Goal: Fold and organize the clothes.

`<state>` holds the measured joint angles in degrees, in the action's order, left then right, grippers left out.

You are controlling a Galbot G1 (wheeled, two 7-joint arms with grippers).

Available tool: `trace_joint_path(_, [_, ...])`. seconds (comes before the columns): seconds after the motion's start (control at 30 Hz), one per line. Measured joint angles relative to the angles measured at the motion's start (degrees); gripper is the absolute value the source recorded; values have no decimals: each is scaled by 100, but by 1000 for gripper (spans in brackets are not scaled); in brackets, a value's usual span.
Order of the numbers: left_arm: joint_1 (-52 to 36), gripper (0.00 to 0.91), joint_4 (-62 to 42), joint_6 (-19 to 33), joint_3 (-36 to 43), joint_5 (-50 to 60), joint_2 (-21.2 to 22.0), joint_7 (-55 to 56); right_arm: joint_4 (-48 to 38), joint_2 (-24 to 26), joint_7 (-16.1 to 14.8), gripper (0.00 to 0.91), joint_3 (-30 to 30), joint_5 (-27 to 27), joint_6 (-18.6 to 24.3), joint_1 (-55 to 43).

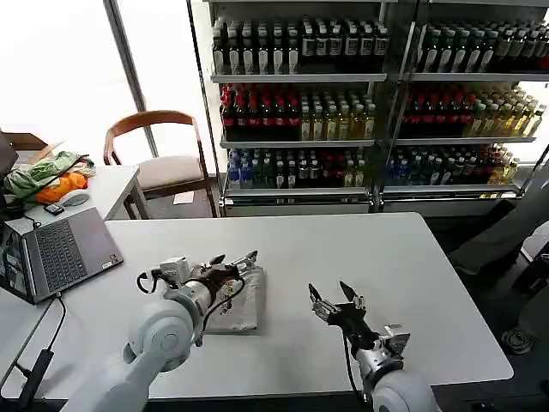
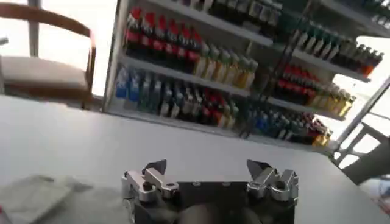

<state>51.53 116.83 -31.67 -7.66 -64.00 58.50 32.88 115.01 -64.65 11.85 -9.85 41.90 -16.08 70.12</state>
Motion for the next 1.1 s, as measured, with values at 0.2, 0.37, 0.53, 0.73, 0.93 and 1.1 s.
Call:
trace_joint_path(0.2, [446,907,74,259,-1033,590,-86,-731,-404,-74,281,907,802,698,-543,-928])
trace_joint_path(0.37, [812,907,175,409,-1730,864,-108,-1083,-814,-210,481,907,1425,1141,-792,-1625])
trace_joint_path(0.53, [1102,907,286,494,-2229,1011,-135,-1292,-1219,-402,676,907,1830,1429,-934,-2058])
trace_joint_path(0.73, [1386,907,396,550,-2617,1093,-135,-1427,-1619,-647,926,907,2098,1628,-1005,-2328])
trace_joint_path(0.93, [1566,907,471,585,-2840,1141,-118,-1479,-1923,-852,1094,60,2256,1688,-1033,-2492])
trace_joint_path(1.1, [1641,907,505,588,-2996,1122,-134,-1483,-2031,-988,1139,0,2331,1698,-1032,-2536])
